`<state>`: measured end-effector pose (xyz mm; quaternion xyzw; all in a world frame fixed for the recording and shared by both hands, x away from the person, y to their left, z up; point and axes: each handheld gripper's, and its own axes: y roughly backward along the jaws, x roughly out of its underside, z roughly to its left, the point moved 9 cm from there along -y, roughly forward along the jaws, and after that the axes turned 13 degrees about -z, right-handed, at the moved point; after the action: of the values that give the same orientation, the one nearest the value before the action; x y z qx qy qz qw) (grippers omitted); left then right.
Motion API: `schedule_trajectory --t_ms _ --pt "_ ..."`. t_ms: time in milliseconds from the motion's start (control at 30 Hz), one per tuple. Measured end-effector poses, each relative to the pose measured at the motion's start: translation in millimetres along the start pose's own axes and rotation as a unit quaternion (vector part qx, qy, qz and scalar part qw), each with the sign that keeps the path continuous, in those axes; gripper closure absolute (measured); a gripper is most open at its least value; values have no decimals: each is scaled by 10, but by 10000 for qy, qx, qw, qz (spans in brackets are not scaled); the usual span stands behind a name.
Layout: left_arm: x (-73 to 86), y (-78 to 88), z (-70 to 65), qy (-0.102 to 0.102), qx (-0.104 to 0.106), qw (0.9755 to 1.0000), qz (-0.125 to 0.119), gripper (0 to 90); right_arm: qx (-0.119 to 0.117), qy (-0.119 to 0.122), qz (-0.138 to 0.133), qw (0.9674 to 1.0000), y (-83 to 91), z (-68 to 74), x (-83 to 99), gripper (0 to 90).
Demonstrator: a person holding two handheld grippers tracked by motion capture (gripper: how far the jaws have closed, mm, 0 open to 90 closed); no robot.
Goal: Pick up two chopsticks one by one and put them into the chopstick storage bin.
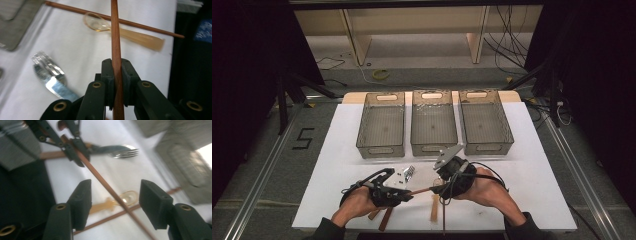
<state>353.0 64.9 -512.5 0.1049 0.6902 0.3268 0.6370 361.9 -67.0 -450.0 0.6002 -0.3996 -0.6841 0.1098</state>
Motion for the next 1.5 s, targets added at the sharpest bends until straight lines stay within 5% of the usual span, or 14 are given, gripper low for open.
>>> schedule_trajectory --t_ms 133,200,467,767,1367,1500 --pt "-1 42 113 203 -266 9993 -143 822 235 -181 -148 9995 77 -46 5 408" --pt "-2 66 176 337 -441 9982 -230 822 393 -438 -231 9980 133 -69 68 384" --pt "4 138 321 750 -824 9930 -388 822 736 -798 -297 9936 126 -171 283 345" --pt "13 253 485 1042 -1155 9860 -608 822 765 -984 6 9922 -21 -224 500 327" --pt "-91 627 1013 1540 -2077 9604 -1037 822 950 -1205 412 9873 -103 -278 675 325" --pt "-79 669 1212 1745 -2267 9520 -1086 822 933 -1202 422 9875 -107 -272 681 325"
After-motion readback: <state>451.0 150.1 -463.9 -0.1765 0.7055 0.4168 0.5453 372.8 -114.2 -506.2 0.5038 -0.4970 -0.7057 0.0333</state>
